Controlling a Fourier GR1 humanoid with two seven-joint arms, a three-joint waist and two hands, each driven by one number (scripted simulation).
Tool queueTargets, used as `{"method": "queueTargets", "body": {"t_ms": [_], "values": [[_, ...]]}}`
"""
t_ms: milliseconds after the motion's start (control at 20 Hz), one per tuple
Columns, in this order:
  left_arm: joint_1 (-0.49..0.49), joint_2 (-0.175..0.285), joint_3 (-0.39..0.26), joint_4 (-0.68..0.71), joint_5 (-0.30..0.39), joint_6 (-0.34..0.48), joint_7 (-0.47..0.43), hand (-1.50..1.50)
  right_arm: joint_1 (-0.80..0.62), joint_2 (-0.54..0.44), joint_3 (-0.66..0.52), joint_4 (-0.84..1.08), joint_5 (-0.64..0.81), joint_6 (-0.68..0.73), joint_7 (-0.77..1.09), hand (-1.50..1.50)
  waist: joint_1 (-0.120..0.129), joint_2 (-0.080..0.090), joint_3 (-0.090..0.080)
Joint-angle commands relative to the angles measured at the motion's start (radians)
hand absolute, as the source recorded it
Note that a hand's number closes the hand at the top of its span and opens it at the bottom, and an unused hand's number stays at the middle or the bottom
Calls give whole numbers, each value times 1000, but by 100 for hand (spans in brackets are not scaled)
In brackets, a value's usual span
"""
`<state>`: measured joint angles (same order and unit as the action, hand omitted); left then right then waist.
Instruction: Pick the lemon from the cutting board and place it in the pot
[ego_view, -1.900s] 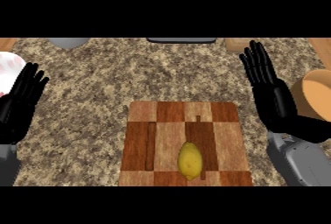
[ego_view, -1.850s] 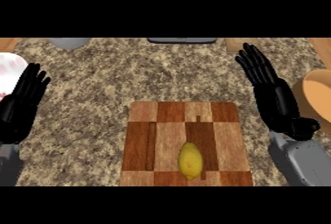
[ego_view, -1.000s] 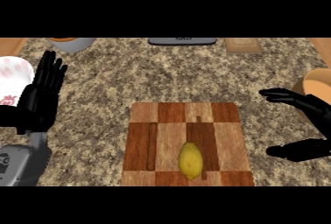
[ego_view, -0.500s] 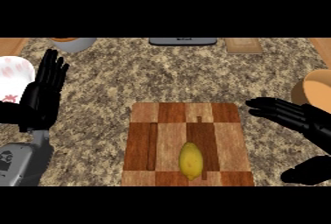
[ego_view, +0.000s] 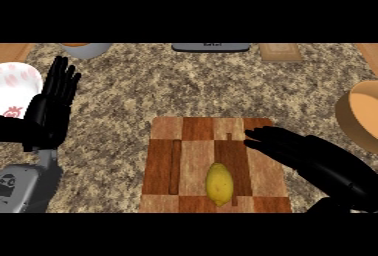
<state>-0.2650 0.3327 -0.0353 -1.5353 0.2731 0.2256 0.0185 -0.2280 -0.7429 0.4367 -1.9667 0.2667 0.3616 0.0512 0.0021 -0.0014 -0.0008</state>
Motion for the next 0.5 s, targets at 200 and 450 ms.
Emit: {"method": "queueTargets", "body": {"t_ms": [200, 450], "values": [[-51, -13, 57, 53, -1, -43, -5, 0, 3, 179, 101, 49, 133, 66, 128, -150, -1, 2, 1], [-15, -5, 77, -31, 0, -69, 55, 0, 85, 215, 115, 33, 247, 59, 54, -150, -2, 0, 1]]}}
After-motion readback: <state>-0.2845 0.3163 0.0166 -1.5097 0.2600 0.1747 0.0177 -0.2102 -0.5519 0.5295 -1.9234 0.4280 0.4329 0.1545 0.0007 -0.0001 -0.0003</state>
